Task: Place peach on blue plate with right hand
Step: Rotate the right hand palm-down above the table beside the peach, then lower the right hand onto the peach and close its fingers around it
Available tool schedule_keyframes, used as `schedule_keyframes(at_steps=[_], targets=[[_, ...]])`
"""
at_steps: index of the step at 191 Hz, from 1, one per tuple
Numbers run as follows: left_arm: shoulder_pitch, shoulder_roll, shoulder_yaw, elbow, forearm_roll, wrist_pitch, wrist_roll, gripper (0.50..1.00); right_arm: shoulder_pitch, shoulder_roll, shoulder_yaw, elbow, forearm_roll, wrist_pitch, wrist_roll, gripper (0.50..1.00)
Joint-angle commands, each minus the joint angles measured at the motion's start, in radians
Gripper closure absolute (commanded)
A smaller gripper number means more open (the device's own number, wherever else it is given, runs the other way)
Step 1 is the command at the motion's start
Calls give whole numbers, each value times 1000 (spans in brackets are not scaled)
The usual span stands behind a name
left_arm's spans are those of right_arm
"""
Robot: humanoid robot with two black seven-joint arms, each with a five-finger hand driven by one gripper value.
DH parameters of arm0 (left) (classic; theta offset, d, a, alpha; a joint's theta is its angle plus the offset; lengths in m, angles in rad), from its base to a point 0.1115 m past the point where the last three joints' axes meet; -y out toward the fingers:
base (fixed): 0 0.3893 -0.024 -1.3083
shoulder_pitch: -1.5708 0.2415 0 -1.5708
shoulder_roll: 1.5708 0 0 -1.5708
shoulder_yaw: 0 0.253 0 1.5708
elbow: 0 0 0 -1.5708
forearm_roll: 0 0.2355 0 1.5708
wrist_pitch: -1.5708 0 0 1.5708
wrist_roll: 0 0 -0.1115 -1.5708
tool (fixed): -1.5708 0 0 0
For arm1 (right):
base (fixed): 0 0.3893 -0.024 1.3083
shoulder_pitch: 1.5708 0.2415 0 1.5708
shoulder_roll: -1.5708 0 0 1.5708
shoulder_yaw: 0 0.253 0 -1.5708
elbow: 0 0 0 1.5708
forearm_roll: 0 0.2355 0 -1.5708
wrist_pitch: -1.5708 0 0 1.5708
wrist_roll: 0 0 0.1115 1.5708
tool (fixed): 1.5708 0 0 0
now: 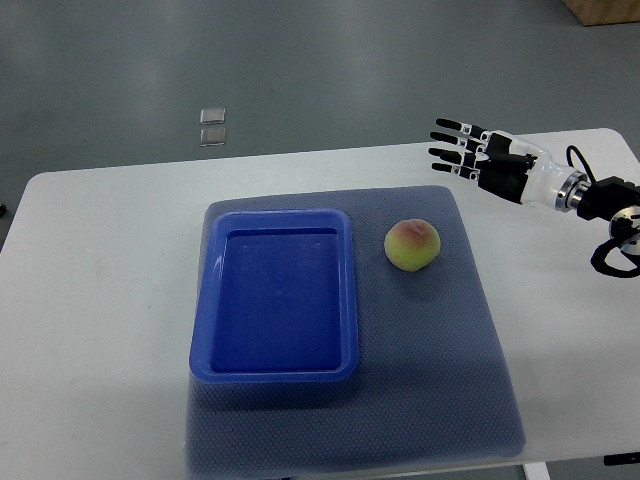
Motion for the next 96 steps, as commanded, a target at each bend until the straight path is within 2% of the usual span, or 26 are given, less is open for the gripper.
schedule_keyframes(at_steps=[1,5,21,22,34,44,45,59,70,71,81,94,96], targets=[[0,0,1,1,0,-1,0,500,1,-20,5,0,-54,7,21,574],[0,0,1,1,0,0,0,500,3,-35,5,1,-93,15,43,574],[0,0,0,1,0,0,0,500,4,-40,5,3,-123,21,46,574],[0,0,0,1,0,0,0,500,10,-50,5,3,-191,33,47,574],[0,0,0,0,0,0,0,500,24,-55,7,3,-303,45,60,576],[0,0,0,0,0,0,0,500,24,-55,7,3,-304,45,60,576],[0,0,0,1,0,0,0,500,29,-56,10,10,-393,45,84,576],[0,0,1,1,0,0,0,500,36,-63,10,58,-511,35,110,581],[0,0,1,1,0,0,0,500,36,-66,10,66,-526,33,110,581],[0,0,1,1,0,0,0,500,41,-78,10,104,-594,30,112,579],[0,0,0,1,0,0,0,500,50,-81,10,135,-664,21,112,579],[0,0,1,1,0,0,0,500,52,-79,10,138,-679,18,112,579],[0,0,0,1,0,0,0,500,64,-72,8,155,-764,4,112,579]])
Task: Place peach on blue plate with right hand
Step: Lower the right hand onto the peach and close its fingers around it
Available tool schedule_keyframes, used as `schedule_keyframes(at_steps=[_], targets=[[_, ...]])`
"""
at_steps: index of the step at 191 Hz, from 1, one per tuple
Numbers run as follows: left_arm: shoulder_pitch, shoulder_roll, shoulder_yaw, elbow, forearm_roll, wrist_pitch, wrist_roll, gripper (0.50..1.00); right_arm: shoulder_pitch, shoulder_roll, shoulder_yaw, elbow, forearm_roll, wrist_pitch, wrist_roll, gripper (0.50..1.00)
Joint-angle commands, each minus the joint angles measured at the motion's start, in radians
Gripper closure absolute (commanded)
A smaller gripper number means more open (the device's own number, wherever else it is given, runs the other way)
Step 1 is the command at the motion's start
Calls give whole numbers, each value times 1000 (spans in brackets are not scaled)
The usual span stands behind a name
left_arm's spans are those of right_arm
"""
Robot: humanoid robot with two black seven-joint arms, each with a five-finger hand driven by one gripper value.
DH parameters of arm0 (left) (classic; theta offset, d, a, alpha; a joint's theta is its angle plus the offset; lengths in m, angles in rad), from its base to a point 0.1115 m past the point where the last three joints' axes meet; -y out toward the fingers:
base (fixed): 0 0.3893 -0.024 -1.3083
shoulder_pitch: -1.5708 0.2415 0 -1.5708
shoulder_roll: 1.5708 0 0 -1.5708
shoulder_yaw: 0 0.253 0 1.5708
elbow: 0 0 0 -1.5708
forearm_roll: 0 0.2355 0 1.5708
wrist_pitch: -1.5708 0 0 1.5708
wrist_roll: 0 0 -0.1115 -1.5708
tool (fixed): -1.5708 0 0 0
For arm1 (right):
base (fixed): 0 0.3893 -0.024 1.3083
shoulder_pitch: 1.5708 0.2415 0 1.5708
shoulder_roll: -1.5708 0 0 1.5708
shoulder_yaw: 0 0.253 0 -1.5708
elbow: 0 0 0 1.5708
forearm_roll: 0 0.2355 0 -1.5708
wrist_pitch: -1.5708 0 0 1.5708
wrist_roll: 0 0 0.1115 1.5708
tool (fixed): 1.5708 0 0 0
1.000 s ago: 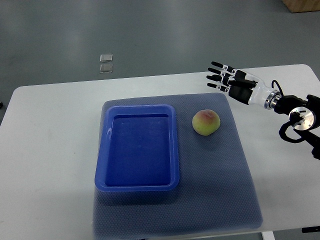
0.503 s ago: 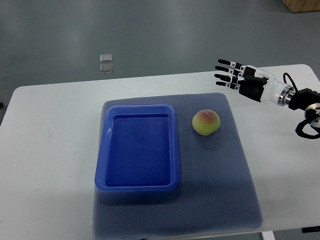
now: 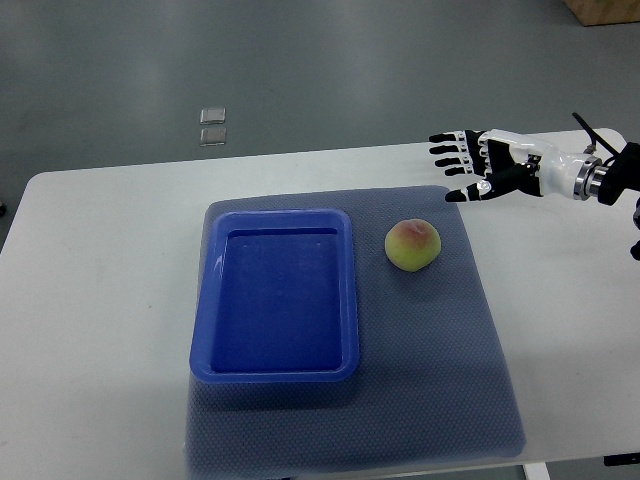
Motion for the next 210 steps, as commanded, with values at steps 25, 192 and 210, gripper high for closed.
schedule_keyframes(at_steps=[25,192,210], targets=[[0,0,-1,0,0,0,0,500,42,15,-11,51,-365,-58,3,579],[0,0,1,0,0,0,0,500,135,130,-187,53,-805,-129,6,579],[0,0,1,0,0,0,0,500,132,136,-189,50,-812,-143,6,579]])
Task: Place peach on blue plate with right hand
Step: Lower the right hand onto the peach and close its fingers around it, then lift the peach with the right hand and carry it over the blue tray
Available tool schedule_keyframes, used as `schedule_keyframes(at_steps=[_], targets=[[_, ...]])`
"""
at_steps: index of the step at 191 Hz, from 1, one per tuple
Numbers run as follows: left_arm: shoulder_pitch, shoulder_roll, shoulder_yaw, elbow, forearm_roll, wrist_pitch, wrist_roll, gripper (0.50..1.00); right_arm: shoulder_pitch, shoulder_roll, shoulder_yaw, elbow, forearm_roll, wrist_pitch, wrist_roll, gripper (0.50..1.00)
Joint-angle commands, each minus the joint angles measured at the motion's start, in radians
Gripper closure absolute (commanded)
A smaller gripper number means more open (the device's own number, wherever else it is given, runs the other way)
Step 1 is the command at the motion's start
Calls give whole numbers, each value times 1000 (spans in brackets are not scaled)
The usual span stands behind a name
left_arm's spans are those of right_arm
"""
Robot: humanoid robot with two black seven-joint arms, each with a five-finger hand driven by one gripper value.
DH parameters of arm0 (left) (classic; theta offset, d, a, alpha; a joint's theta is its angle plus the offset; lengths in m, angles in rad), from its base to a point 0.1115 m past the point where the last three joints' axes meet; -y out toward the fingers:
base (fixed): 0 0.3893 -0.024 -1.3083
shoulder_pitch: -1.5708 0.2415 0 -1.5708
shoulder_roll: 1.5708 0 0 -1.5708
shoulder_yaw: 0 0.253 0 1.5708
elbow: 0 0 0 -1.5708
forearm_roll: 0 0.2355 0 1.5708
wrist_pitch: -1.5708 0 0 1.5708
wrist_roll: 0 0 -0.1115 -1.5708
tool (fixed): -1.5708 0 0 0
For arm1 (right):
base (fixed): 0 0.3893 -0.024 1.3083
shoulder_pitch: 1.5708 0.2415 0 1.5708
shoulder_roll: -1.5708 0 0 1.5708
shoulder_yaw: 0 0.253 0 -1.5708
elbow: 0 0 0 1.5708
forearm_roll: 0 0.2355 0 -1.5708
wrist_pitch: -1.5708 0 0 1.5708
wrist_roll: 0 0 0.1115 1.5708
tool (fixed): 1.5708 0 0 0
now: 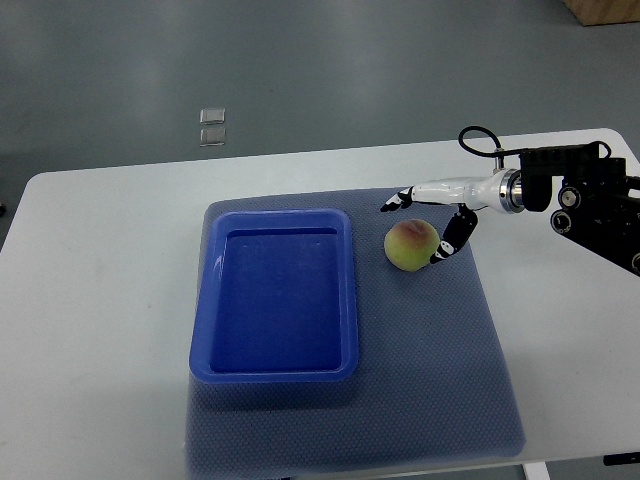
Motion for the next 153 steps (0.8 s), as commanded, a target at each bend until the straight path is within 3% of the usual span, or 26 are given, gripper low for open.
schedule_keyframes(at_steps=[1,49,108,111,153], targets=[[0,0,1,0,0,0,0,500,-3,7,-2,-3,-8,-12,0,579],[0,0,1,0,0,0,0,500,-6,30,-48,-17,-17,-77,-2,581],[0,0,1,0,0,0,0,500,-9,30,-68,-17,-19,-84,-2,599],[0,0,-1,0,0,0,0,500,-10,30,-68,-17,-19,-84,-3,630],[0,0,1,0,0,-1,0,500,-17,30,-80,-17,-20,-98,-3,687]])
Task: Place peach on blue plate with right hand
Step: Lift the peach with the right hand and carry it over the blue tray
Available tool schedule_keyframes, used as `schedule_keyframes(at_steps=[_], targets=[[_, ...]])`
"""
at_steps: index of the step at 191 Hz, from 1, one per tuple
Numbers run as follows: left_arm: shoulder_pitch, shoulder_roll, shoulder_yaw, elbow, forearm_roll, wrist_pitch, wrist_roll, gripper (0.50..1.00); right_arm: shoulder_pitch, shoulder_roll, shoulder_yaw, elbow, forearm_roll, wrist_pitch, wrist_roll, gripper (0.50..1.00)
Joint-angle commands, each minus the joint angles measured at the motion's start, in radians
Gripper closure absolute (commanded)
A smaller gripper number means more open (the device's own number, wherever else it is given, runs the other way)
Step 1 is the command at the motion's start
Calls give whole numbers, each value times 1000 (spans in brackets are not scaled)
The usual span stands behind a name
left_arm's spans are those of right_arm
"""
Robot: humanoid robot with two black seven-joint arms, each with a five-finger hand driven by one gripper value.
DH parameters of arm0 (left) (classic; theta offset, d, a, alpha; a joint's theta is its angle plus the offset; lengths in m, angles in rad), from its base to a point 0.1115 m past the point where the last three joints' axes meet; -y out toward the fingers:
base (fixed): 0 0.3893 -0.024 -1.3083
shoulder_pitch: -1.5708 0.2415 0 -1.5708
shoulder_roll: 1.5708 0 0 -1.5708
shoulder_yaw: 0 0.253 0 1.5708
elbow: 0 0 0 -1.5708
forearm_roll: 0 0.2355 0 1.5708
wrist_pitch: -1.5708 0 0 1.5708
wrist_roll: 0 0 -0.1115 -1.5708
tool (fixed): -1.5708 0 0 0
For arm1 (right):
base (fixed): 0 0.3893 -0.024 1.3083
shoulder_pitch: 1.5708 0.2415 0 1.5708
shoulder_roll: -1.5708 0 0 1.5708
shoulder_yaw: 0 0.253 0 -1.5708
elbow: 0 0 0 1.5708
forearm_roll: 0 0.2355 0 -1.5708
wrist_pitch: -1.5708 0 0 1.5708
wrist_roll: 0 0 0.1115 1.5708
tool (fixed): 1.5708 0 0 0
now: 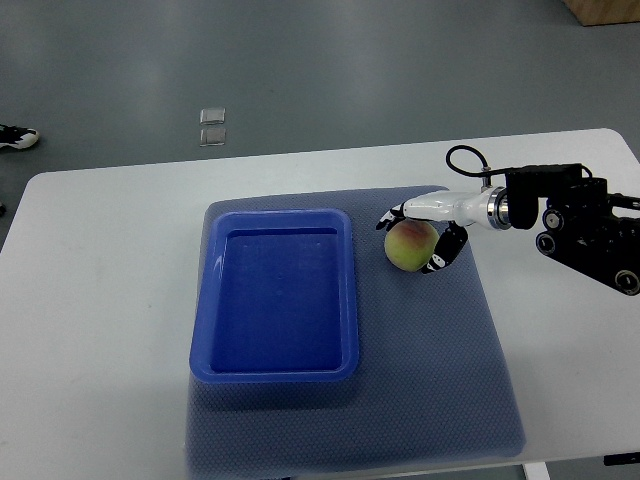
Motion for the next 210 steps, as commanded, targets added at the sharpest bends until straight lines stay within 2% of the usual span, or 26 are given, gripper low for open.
schedule_keyframes(at_steps=[1,19,36,88,163,210], targets=[[0,0,-1,0,0,-1,0,500,-2,0,-4,0,0,-13,0,691],[0,0,0,0,0,-1,0,500,-2,-2,-4,0,0,-15,0,707],[0,0,-1,0,0,0,0,500,2,-2,-4,0,0,-15,1,758],[0,0,0,0,0,0,0,500,56,-5,4,11,16,-16,8,1000],[0,0,-1,0,0,0,0,500,157,55,5,46,20,-6,84,1000],[0,0,0,0,0,0,0,500,202,227,-42,51,4,7,86,1000]])
